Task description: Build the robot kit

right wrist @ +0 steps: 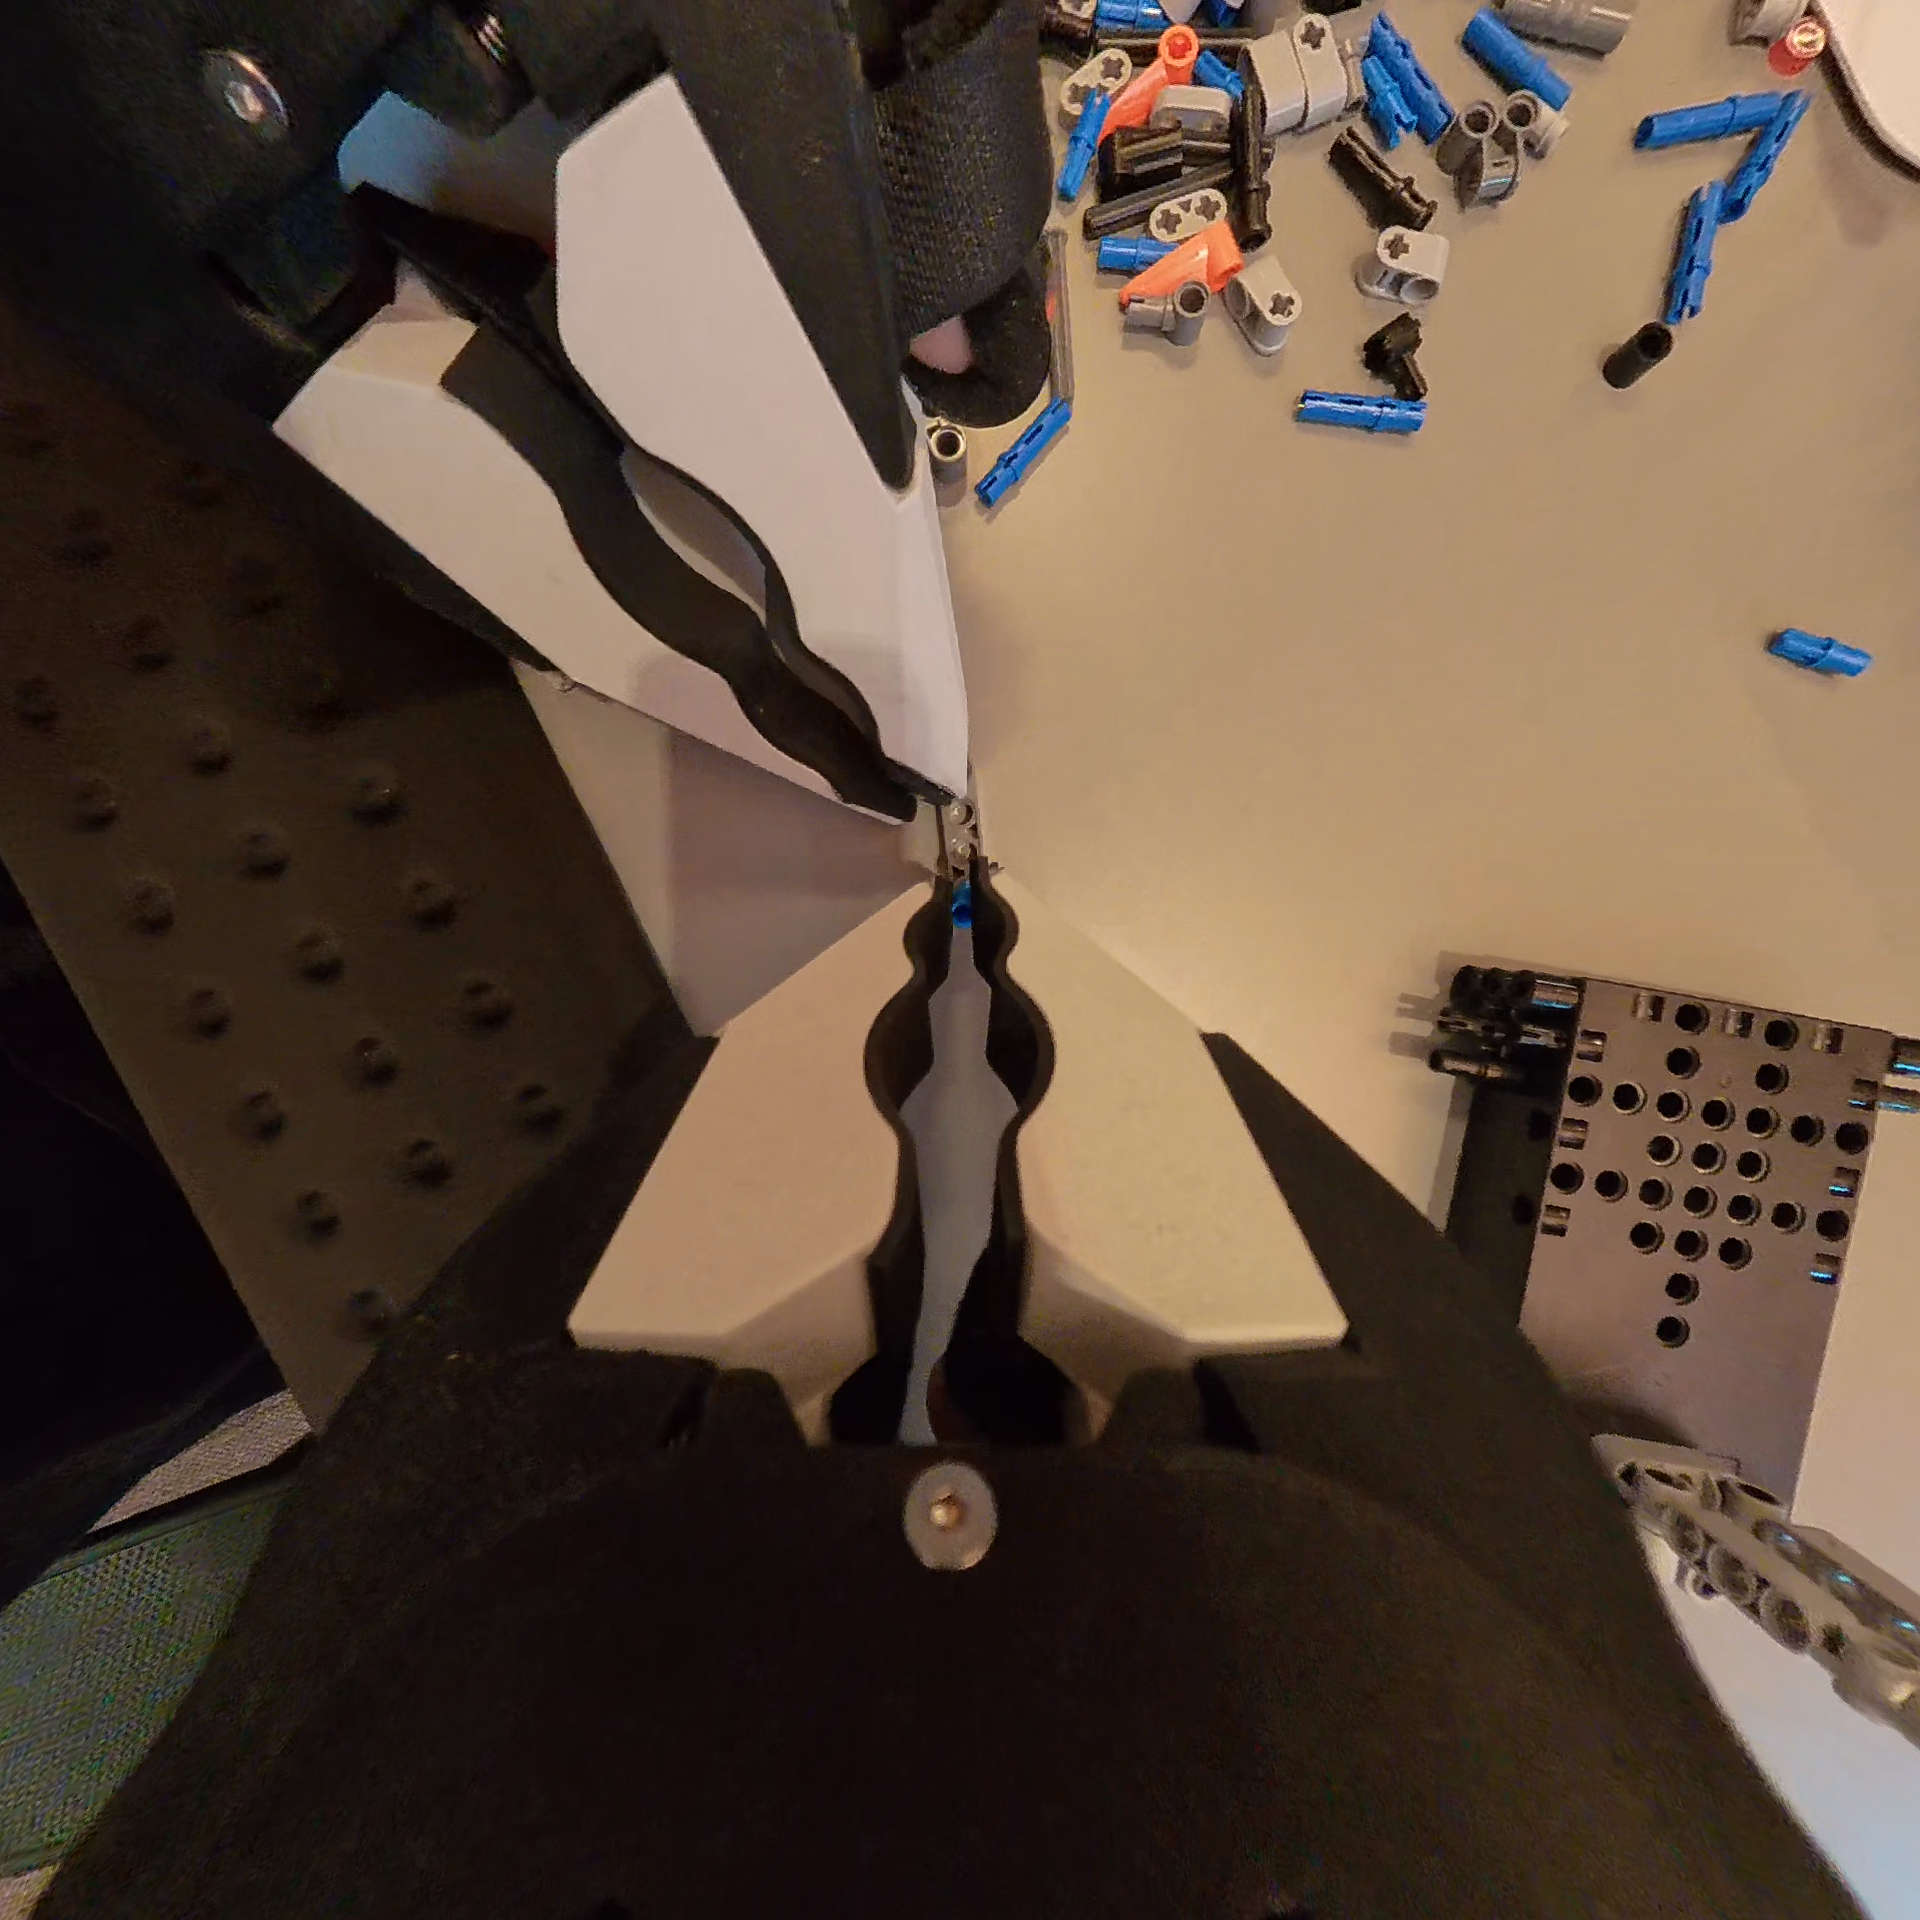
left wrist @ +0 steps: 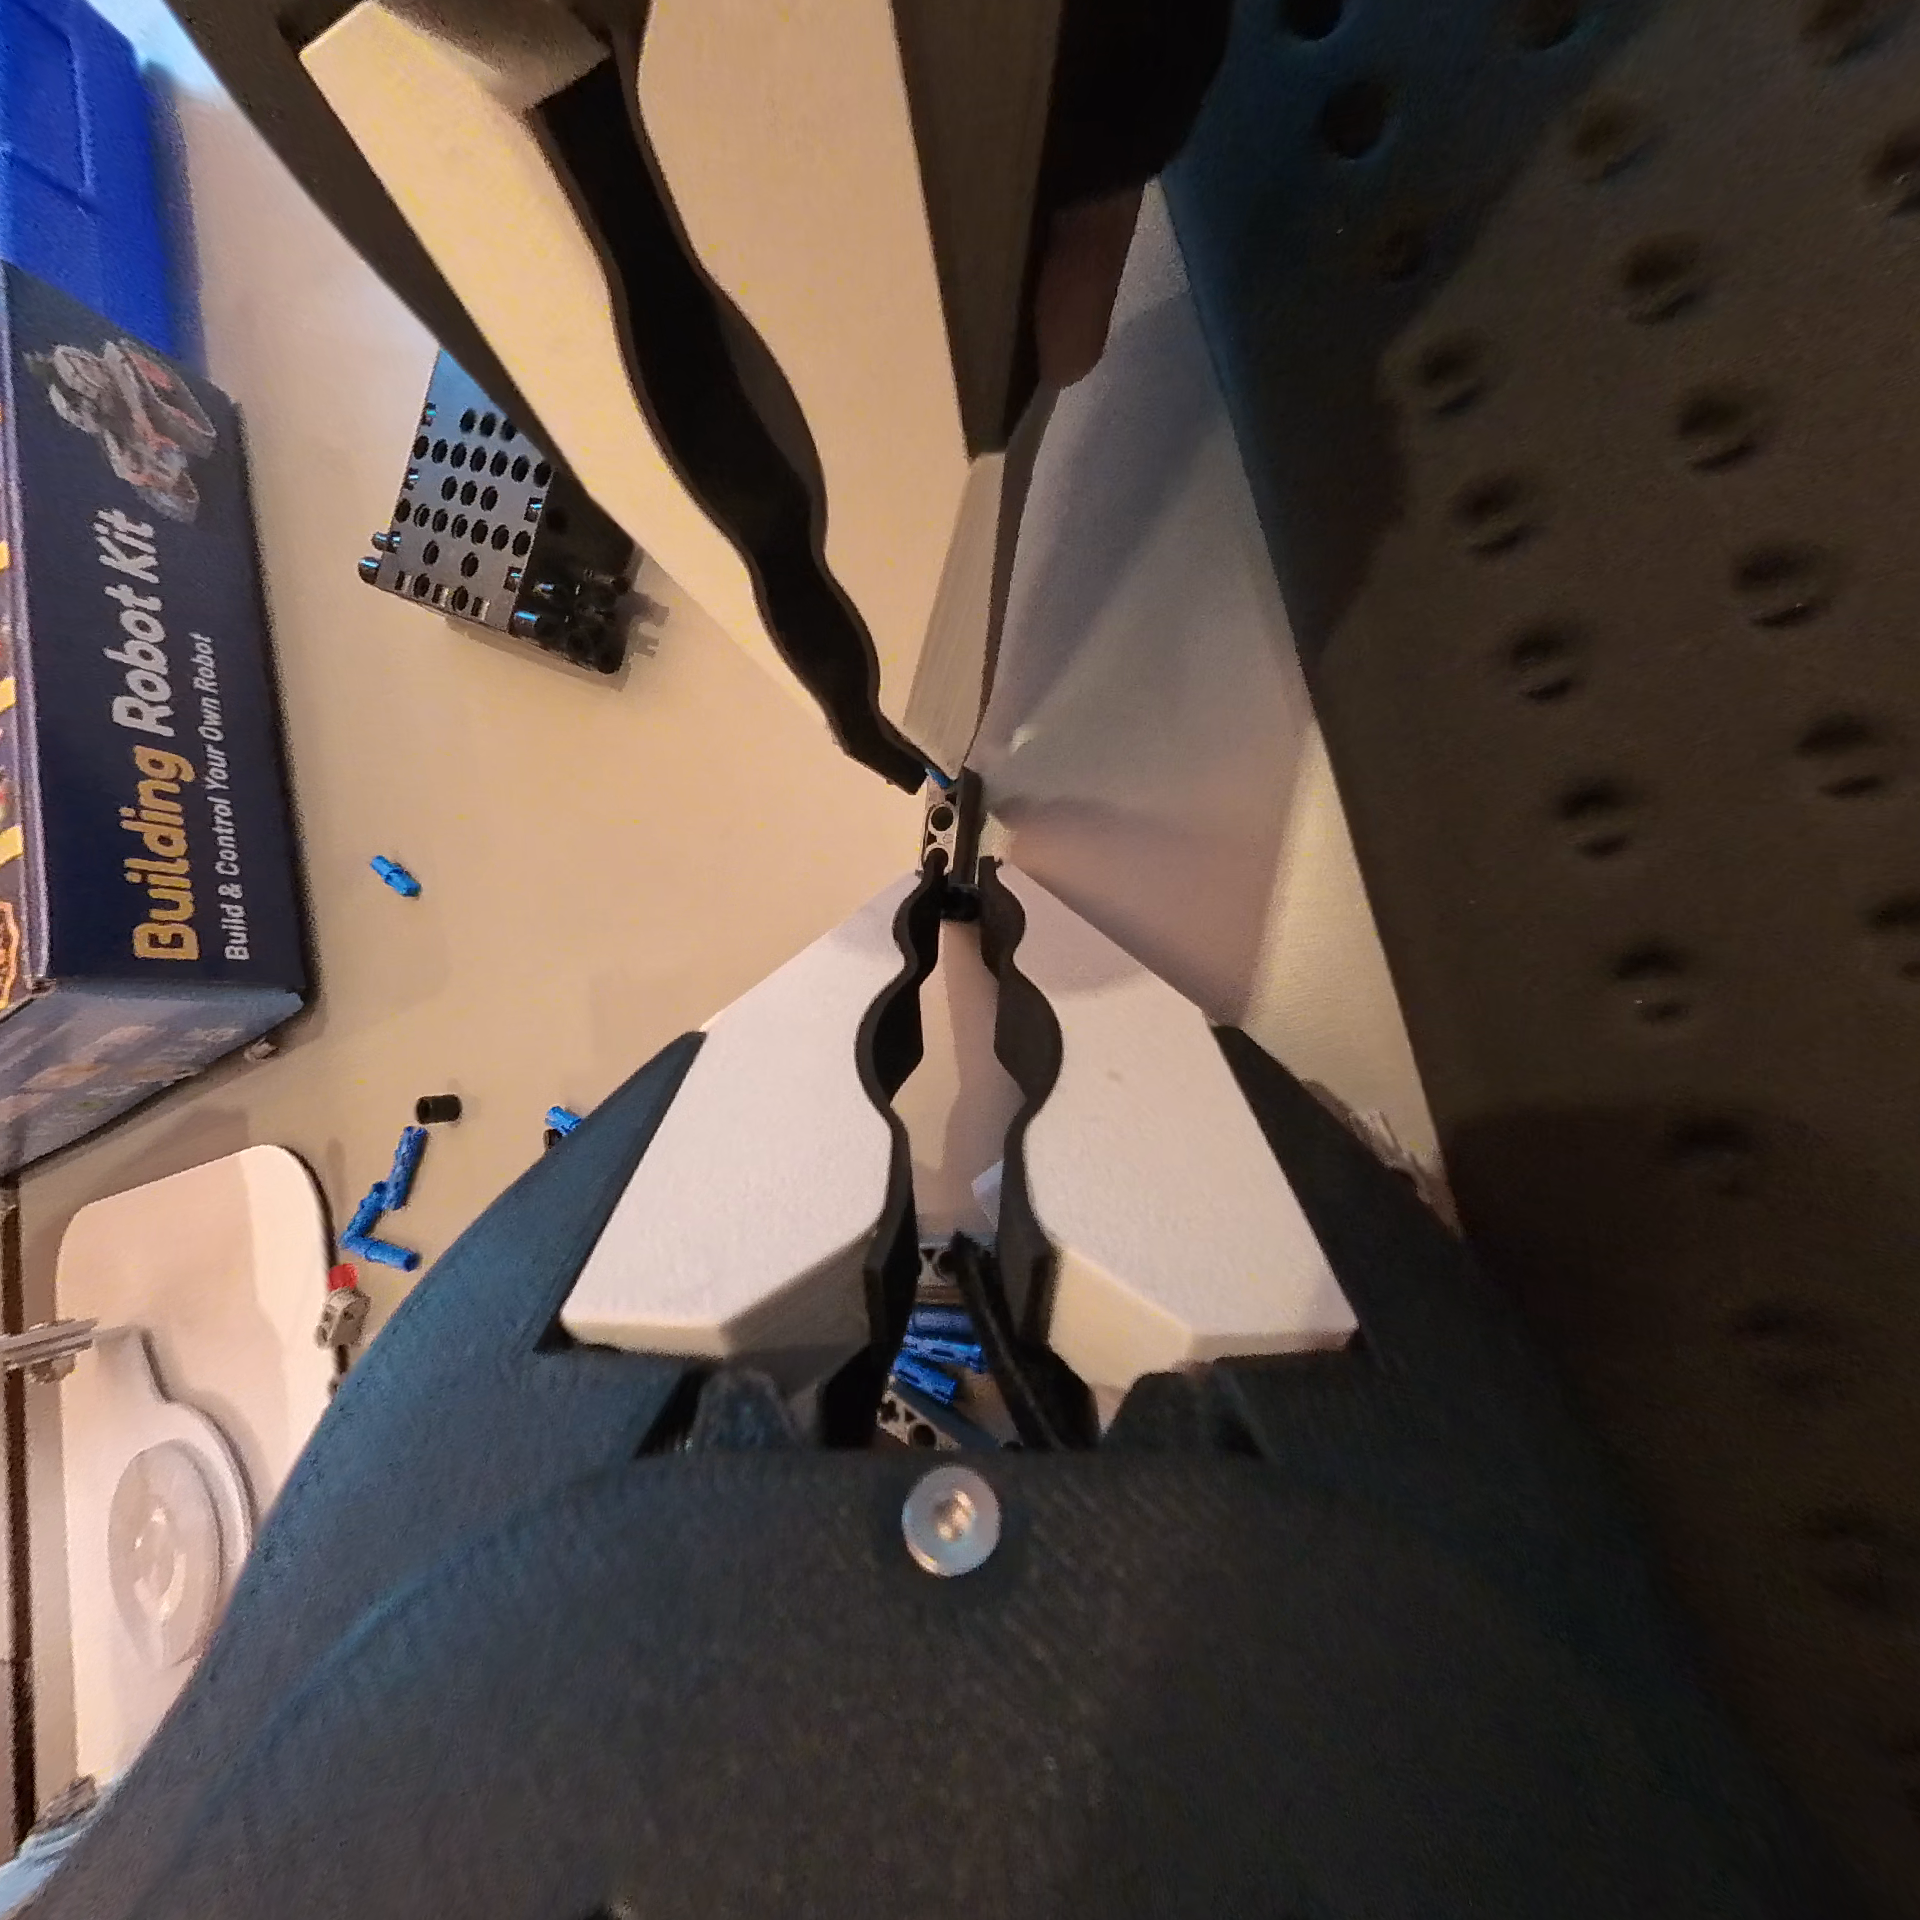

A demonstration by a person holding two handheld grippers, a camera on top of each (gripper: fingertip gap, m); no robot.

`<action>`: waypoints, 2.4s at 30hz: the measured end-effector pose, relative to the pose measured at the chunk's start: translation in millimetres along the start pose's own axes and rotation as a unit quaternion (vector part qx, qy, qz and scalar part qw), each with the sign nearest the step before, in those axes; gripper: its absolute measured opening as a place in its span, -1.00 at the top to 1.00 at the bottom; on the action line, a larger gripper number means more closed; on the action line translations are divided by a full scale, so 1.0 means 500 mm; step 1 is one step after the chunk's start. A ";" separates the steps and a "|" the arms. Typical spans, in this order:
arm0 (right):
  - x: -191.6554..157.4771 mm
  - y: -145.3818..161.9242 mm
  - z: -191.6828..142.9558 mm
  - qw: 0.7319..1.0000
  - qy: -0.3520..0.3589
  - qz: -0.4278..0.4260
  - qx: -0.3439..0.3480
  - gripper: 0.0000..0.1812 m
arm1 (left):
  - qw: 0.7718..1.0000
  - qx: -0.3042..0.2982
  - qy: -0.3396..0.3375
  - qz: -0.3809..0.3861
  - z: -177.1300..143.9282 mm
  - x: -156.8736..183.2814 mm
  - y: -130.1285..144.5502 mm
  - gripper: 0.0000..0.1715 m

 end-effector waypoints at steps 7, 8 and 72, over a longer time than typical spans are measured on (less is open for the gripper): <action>-0.004 -0.002 0.003 1.000 0.019 -0.006 -0.013 0.98 | 0.999 -0.017 -0.027 0.026 0.001 0.007 -0.005 0.95; -0.005 -0.005 0.004 1.000 0.014 -0.008 -0.016 0.99 | 0.999 -0.016 -0.026 0.026 0.001 0.007 -0.004 0.95; 0.053 0.116 -0.149 0.976 -0.005 0.133 0.173 0.98 | 0.993 0.091 -0.077 0.023 -0.044 -0.029 -0.052 0.78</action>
Point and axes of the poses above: each gripper's, where its closed fingertips meet, z out along the fingers, y out of its underside, x = y × z across the jaws, the point moved 5 cm from there along -z, back along the fingers, and after that the axes turned 5 degrees about y, right-handed, at the moved point
